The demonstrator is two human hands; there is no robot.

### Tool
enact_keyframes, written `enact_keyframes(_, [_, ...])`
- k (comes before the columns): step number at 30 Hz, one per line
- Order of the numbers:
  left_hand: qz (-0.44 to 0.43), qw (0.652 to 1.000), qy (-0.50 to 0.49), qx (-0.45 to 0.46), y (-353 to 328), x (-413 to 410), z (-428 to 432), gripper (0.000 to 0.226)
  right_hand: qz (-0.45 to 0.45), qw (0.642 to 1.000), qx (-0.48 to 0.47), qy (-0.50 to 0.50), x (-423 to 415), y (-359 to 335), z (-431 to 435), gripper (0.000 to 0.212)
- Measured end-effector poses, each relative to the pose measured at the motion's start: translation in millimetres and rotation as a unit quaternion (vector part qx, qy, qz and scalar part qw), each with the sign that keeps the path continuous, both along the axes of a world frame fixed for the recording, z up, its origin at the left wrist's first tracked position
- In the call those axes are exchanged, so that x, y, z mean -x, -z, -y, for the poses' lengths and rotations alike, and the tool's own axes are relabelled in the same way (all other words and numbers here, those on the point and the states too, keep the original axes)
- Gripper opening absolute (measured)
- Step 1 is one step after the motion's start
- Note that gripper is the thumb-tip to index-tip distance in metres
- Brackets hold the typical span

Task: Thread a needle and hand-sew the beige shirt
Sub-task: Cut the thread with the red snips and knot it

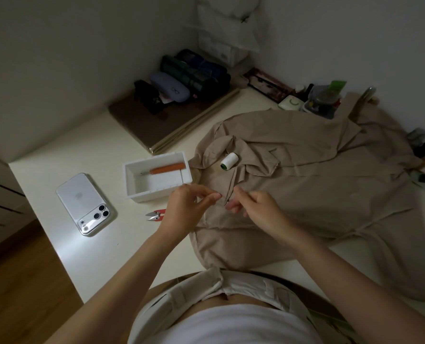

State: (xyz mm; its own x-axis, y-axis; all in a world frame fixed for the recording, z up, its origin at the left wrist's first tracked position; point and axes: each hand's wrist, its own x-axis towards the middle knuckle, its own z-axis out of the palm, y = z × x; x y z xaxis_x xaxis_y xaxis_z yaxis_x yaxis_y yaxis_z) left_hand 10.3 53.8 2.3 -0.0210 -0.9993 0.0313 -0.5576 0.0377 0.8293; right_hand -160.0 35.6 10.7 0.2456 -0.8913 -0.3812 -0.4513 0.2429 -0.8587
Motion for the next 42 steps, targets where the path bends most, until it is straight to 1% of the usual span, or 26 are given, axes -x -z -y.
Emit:
enact_keyframes(2, [0.012,1.0,0.019,0.004,-2,-1,-4,0.008,0.072,0.99,-0.125,-0.001,-4,0,-4,0.039])
enact_keyframes(3, [0.021,0.999,0.024,0.003,-1,-1,-5,0.007,0.123,0.979,-0.163,0.018,-5,2,-4,0.036])
enact_keyframes(5, [0.033,0.999,0.022,-0.01,1,-4,-9,0.007,0.216,0.953,-0.203,0.069,-7,2,-1,0.024])
enact_keyframes(7, [0.037,0.999,0.015,-0.023,4,-10,-12,0.011,0.289,0.925,-0.223,0.105,-7,-1,3,0.015])
enact_keyframes(8, [0.038,0.999,0.01,-0.03,6,-13,-13,0.012,0.314,0.915,-0.227,0.112,-7,-1,3,0.012])
enact_keyframes(9, [0.038,0.999,0.004,-0.034,7,-17,-14,0.012,0.32,0.915,-0.219,0.114,-8,-1,3,0.011])
enact_keyframes(10, [0.04,0.999,0.001,-0.035,6,-20,-16,0.012,0.295,0.93,-0.19,0.107,-9,-1,1,0.011])
enact_keyframes(12, [0.048,0.998,-0.001,-0.032,6,-27,-19,0.011,0.199,0.97,-0.109,0.082,-13,2,-3,0.012])
enact_keyframes(13, [0.052,0.998,0.001,-0.032,6,-29,-19,0.011,0.168,0.979,-0.088,0.072,-14,3,-5,0.014])
enact_keyframes(16, [0.058,0.998,-0.006,-0.035,7,-35,-23,0.009,0.111,0.988,-0.107,0.033,-22,4,-14,0.021])
enact_keyframes(17, [0.059,0.998,-0.008,-0.035,8,-37,-24,0.01,0.074,0.993,-0.086,0.006,-25,5,-17,0.019])
enact_keyframes(18, [0.06,0.998,-0.009,-0.034,9,-39,-25,0.01,0.032,0.998,-0.045,-0.017,-30,7,-20,0.017])
enact_keyframes(19, [0.06,0.998,-0.007,-0.033,9,-41,-26,0.01,-0.008,0.999,0.005,-0.037,-34,9,-23,0.021])
enact_keyframes(20, [0.059,0.998,-0.003,-0.033,10,-43,-27,0.01,-0.034,0.997,0.046,-0.049,-38,11,-24,0.033])
enact_keyframes(21, [0.059,0.998,0.003,-0.032,10,-44,-28,0.01,-0.04,0.995,0.065,-0.058,-42,14,-25,0.043])
enact_keyframes(22, [0.061,0.998,0.009,-0.029,10,-45,-29,0.01,-0.034,0.995,0.063,-0.071,-46,14,-26,0.048])
enact_keyframes(23, [0.064,0.998,0.01,-0.025,10,-47,-31,0.009,-0.019,0.995,0.053,-0.086,-49,15,-27,0.045])
enact_keyframes(25, [0.074,0.997,0.01,-0.022,11,-52,-33,0.01,0.017,0.993,0.036,-0.109,-55,16,-28,0.027])
enact_keyframes(27, [0.084,0.996,0.004,-0.026,13,-59,-36,0.011,0.024,0.992,0.047,-0.115,-57,18,-29,0.007])
enact_keyframes(30, [0.082,0.996,-0.019,-0.04,17,-75,-40,0.009,-0.016,0.991,0.069,-0.114,-55,22,-29,0.01])
enact_keyframes(35, [0.113,0.989,-0.076,-0.059,33,-105,-48,0.013,-0.09,0.987,0.088,-0.102,-44,33,-29,0.008])
enact_keyframes(39, [0.125,0.98,-0.119,-0.102,47,-124,-56,0.014,-0.141,0.982,0.091,-0.087,-32,36,-28,0.01])
enact_keyframes(41, [0.153,0.972,-0.112,-0.141,55,-131,-60,0.013,-0.159,0.979,0.1,-0.078,-32,37,-29,0.012])
enact_keyframes(42, [0.183,0.966,-0.098,-0.155,57,-134,-62,0.012,-0.166,0.977,0.104,-0.078,-35,38,-30,0.012])
